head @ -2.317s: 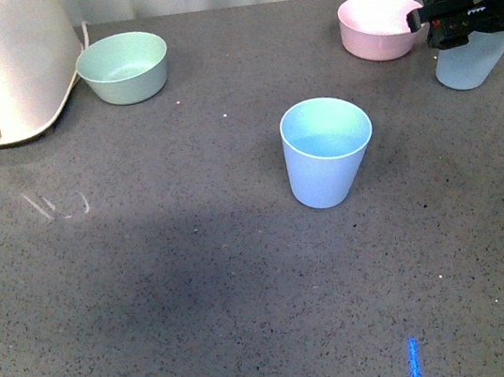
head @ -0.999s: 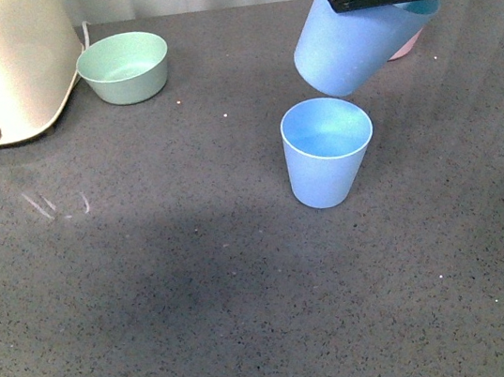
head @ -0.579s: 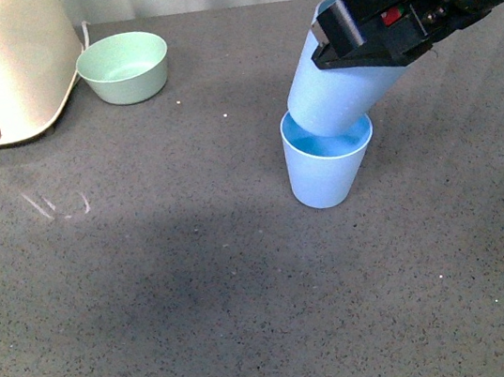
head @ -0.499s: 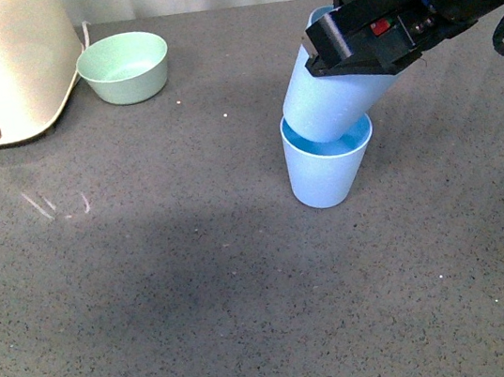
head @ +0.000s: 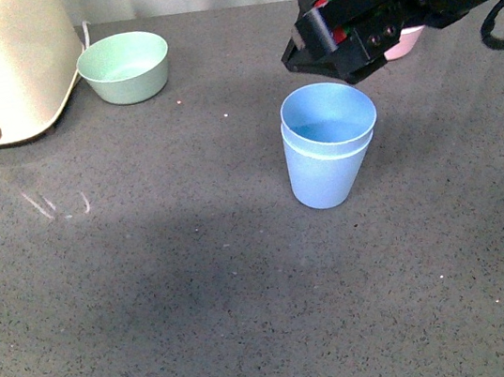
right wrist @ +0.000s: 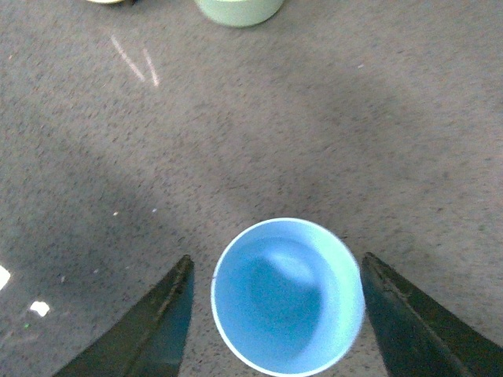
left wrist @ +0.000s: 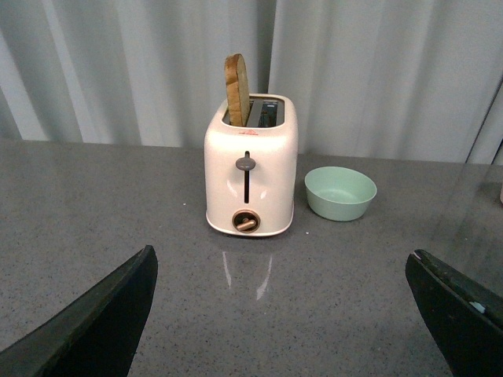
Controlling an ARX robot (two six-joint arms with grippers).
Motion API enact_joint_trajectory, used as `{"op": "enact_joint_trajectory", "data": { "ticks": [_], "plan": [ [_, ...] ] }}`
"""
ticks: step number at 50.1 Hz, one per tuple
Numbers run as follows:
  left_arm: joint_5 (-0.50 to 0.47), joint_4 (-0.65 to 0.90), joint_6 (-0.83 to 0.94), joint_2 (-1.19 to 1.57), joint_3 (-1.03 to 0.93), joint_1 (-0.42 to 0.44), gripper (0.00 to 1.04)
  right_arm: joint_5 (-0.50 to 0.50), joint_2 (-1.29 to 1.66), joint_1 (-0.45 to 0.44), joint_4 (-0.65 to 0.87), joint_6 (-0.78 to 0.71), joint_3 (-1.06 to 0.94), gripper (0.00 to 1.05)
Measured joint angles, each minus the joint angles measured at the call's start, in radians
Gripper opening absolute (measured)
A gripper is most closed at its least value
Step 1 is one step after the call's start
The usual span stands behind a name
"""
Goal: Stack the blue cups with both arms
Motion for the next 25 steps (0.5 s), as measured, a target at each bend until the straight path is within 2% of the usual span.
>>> {"op": "enact_joint_trajectory", "data": {
  "ticks": [9, 18, 25],
  "plan": [
    [0.0, 0.0, 0.0, 0.0, 0.0, 0.0, 0.96, 0.006, -0.209, -0.091, 0.114, 0.109, -0.14, 0.97],
    [0.0, 0.0, 0.0, 0.0, 0.0, 0.0, 0.96, 0.035, -0.539, -0.163, 0.156, 0.226, -0.333, 0.96],
    [0.0, 0.0, 0.0, 0.0, 0.0, 0.0, 0.96, 0.035, -0.563, -0.165, 0.156, 0.243, -0.338, 0.96]
  ]
}}
